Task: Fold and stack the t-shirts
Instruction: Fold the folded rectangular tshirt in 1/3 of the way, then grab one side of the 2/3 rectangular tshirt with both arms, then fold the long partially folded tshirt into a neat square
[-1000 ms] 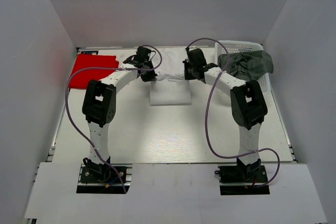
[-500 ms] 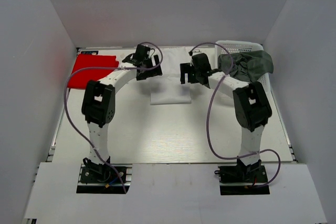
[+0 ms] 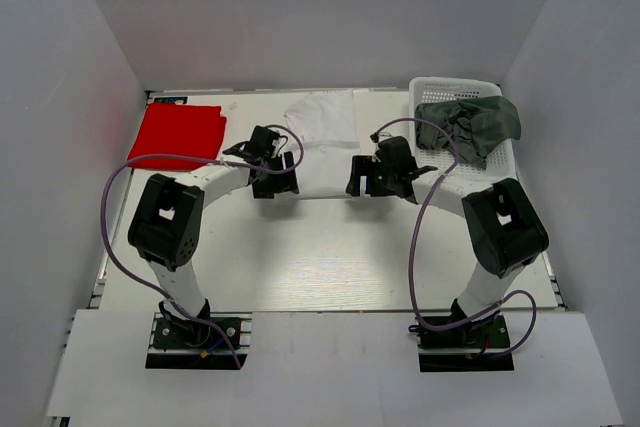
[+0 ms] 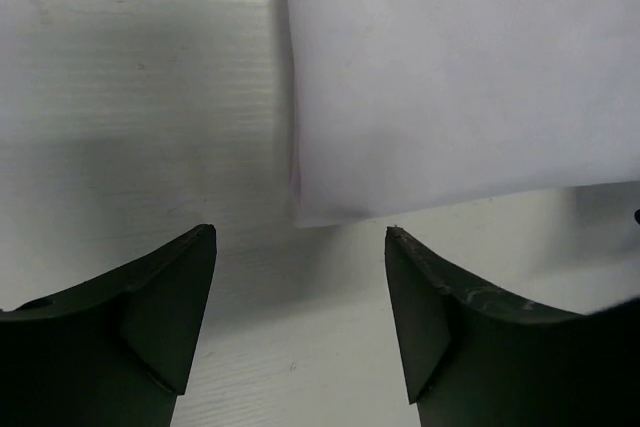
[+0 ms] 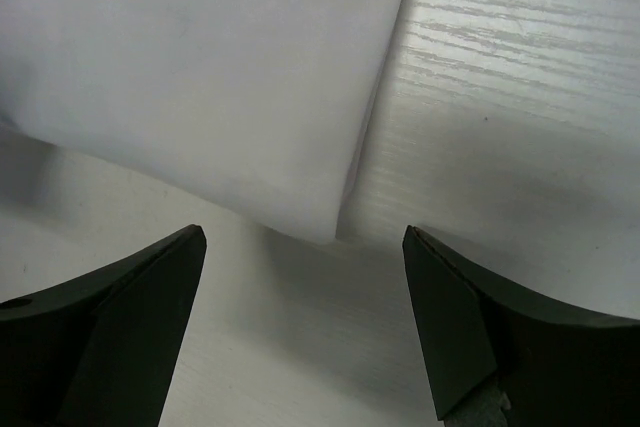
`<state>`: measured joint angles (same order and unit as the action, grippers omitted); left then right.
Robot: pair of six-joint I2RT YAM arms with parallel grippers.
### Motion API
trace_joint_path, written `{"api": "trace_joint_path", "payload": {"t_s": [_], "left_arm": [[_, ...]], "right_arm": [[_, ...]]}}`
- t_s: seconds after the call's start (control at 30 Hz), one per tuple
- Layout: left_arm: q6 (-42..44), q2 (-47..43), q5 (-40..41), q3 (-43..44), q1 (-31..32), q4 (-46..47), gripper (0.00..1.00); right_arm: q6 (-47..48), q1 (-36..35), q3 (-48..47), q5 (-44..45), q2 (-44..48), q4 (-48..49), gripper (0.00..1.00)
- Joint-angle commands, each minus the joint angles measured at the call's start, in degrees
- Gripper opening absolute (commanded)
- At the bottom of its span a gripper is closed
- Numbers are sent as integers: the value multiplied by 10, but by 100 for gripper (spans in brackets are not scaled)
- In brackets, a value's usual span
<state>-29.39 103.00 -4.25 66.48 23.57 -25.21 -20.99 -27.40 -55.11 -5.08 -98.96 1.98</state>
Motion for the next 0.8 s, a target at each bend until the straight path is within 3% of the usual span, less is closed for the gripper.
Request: {"api": "trace_joint_path", "payload": {"t_s": [0.0, 0.07, 0.2, 0.4, 0.43, 0.5, 0.53, 0.6, 0.77], "left_arm": [[-11, 3, -5, 1, 5, 29, 77], [-11, 18, 0, 14, 5, 19, 70], [-11, 46, 0, 16, 10, 14, 49], [-11, 57, -5, 1, 10, 32, 37], [-11, 63, -5, 1, 10, 38, 31], [-11, 63, -5, 1, 10, 38, 4], [-11, 63, -5, 1, 10, 38, 0], [-11, 63, -11, 1, 16, 26, 0], [-24, -28, -31, -72, 26, 21, 0]], "right_arm": [[-22, 1, -3, 1, -6, 36, 84], [-31, 1, -6, 2, -20, 38, 79], [-37, 2, -10, 2, -40, 40, 53], [-42, 2, -10, -4, -61, 42, 40], [-43, 1, -10, -3, -65, 45, 34], [-44, 4, -11, 0, -69, 44, 24], [-48, 2, -8, 2, -70, 44, 11], [-47, 1, -3, -2, -65, 41, 0], [-19, -8, 33, -62, 16, 0, 0]]}}
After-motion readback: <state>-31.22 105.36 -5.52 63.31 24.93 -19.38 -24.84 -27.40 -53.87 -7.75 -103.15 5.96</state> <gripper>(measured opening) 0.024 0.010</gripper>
